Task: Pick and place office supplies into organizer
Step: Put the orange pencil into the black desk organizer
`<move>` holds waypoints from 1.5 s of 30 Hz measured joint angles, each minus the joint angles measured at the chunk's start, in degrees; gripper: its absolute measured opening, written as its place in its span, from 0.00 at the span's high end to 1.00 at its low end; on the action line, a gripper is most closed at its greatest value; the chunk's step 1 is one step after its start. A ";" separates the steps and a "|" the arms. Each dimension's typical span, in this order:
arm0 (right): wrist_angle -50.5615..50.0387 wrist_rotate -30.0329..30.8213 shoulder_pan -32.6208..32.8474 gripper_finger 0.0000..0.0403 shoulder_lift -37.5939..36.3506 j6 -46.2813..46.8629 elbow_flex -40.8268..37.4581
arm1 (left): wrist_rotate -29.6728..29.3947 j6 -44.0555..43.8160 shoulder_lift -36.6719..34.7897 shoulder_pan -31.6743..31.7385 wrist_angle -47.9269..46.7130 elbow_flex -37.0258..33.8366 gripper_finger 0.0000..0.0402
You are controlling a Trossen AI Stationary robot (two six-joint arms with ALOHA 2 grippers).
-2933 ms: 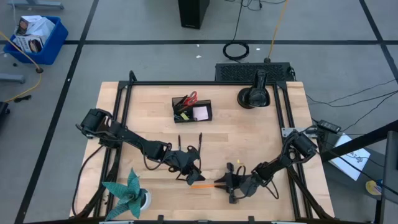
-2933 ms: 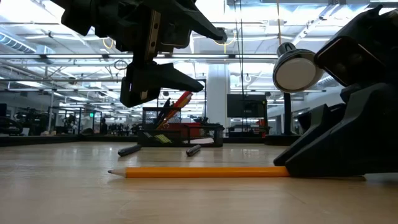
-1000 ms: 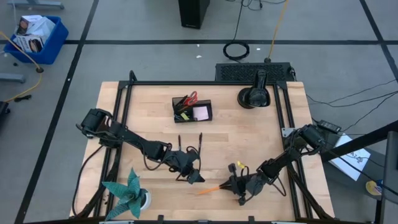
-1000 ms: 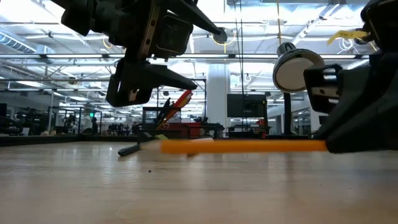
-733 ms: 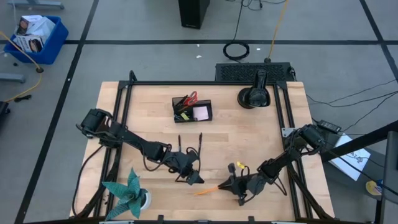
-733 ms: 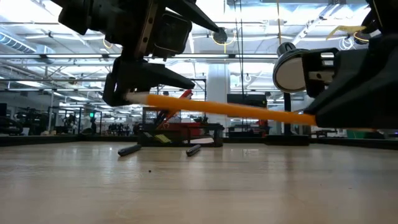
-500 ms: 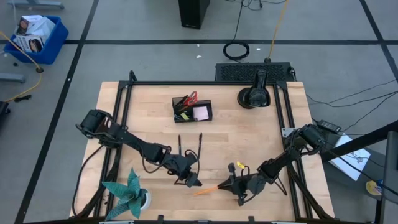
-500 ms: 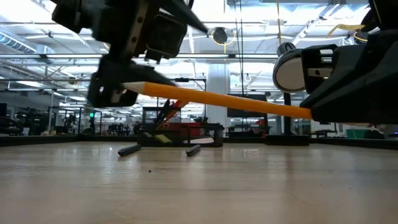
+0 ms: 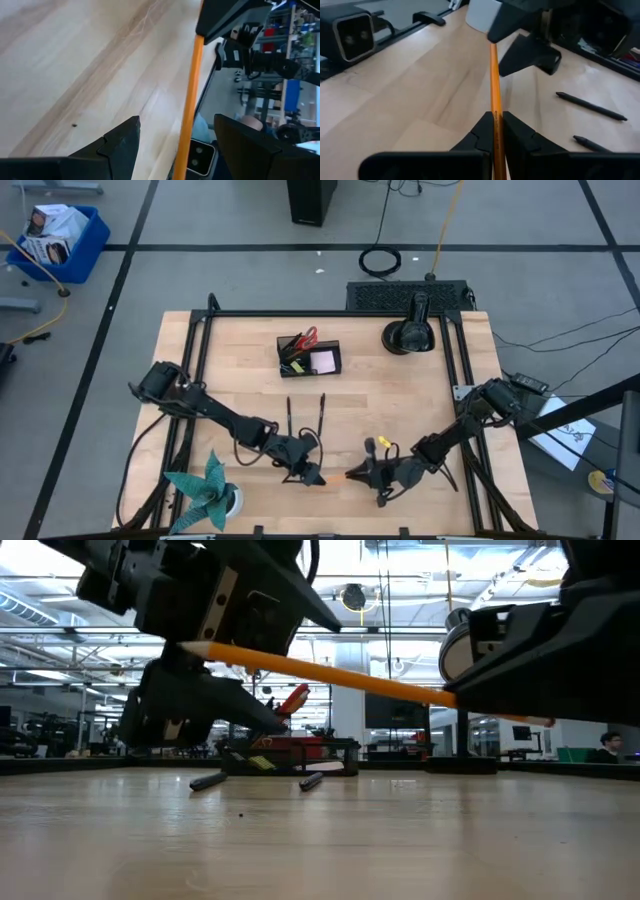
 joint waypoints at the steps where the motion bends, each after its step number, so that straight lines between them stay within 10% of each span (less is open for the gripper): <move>1: -0.24 -0.04 -0.14 0.96 0.00 -0.40 0.14 | 0.23 -0.14 0.40 0.01 0.79 0.00 0.36; 17: -2.47 -0.06 -0.75 0.96 0.00 -2.69 1.67 | 2.51 -0.42 1.76 -0.66 2.98 0.00 0.37; 35: -2.30 -0.30 -1.24 0.96 0.00 -2.08 1.64 | 2.14 3.03 1.67 -0.63 3.47 0.13 0.95; 45: -2.17 -0.11 -1.21 0.96 0.00 -2.97 1.62 | 1.86 4.67 1.63 -0.77 4.19 0.09 0.95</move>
